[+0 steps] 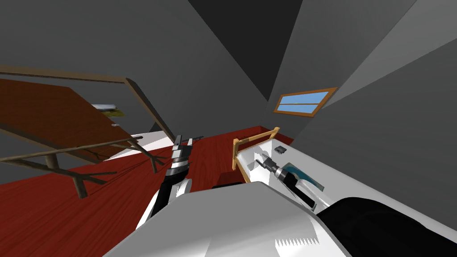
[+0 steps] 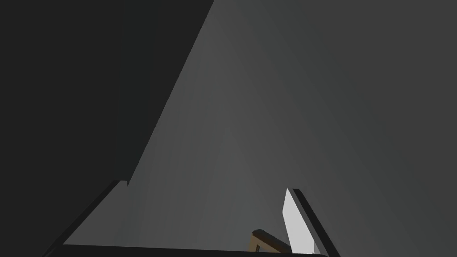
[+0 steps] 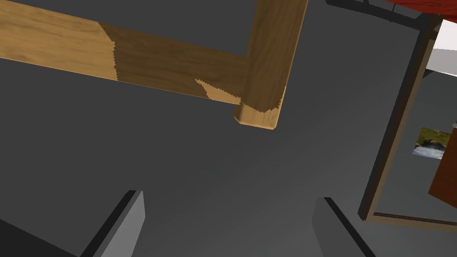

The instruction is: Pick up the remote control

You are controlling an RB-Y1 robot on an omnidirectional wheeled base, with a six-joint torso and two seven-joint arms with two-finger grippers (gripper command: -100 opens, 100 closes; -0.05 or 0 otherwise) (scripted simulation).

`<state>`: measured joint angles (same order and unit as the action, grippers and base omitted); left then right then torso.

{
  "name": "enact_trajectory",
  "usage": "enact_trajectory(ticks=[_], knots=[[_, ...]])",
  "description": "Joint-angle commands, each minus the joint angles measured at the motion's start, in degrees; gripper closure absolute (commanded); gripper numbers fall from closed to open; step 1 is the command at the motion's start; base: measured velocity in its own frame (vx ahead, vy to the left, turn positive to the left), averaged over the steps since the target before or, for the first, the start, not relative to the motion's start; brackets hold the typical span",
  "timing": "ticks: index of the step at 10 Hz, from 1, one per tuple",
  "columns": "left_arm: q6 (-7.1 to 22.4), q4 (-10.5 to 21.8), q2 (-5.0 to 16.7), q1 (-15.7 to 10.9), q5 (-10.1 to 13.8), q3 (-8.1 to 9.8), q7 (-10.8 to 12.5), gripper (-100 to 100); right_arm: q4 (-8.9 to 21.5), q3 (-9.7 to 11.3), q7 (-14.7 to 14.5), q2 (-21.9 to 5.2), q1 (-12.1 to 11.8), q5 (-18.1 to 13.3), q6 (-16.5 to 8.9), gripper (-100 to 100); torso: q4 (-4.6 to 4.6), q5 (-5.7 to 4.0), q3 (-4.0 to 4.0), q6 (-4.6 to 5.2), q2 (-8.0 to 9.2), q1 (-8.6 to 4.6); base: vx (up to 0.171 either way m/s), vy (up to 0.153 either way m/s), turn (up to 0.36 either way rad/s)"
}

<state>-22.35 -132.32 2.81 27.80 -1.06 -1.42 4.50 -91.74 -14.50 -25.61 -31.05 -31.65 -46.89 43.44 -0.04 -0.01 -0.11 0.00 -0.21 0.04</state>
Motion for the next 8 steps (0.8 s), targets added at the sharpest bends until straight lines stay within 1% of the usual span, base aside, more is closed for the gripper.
enact_trajectory(ticks=[1,2,3,4,5,6,7,8], knots=[[0.0,0.0,0.0,0.0,0.0,0.0,0.0,0,1.7,-0.1,-1.4,-0.8,-0.4,-2.3,0.5,-100,0.0,0.0,0.0,0.0,0.0,0.0,0.035,0.01,0.078],[0.0,0.0,0.0,0.0,0.0,0.0,0.0,0,3.0,0.2,-3.2,-2.8,-1.2,-4.5,0.5,-100,0.0,0.01,0.01,0.02,0.01,0.01,0.05,0.012,0.145],[0.0,0.0,0.0,0.0,0.0,0.0,0.0,0,3.3,0.2,-3.2,-2.8,-1.2,-5.5,0.5,-100,0.0,0.01,-0.02,-0.01,-0.04,0.01,0.047,0.006,0.06],[0.0,0.0,0.0,0.0,0.0,0.0,0.0,0,4.0,0.2,-3.2,-2.8,-1.2,-5.5,0.5,-100,-0.01,0.0,-0.02,0.03,-0.02,0.0,0.023,0.001,-0.021],[0.0,0.0,0.0,0.0,0.0,0.0,0.0,0,5.8,0.7,-5.0,-4.7,-1.9,-8.3,0.4,-100,0.01,0.0,0.02,0.02,0.03,-0.02,0.05,0.018,0.143],[0.0,0.0,0.0,0.0,0.0,0.0,0.0,0,6.2,0.7,-5.0,-4.7,-1.9,-8.6,0.4,-100,0.0,0.01,-0.02,-0.01,-0.04,0.02,0.051,0.01,0.076],[0.0,0.0,0.0,0.0,0.0,0.0,0.0,0,8.3,1.2,-6.7,-6.6,-2.7,-11.0,0.3,-100,-0.01,0.01,-0.02,0.03,-0.04,0.01,0.061,0.022,0.147],[0.0,0.0,0.0,0.0,0.0,0.0,0.0,0,8.3,1.2,-6.7,-6.6,-2.7,-11.6,0.3,-100,-0.01,0.02,-0.03,0.01,-0.06,0.04,0.052,0.017,0.048]])
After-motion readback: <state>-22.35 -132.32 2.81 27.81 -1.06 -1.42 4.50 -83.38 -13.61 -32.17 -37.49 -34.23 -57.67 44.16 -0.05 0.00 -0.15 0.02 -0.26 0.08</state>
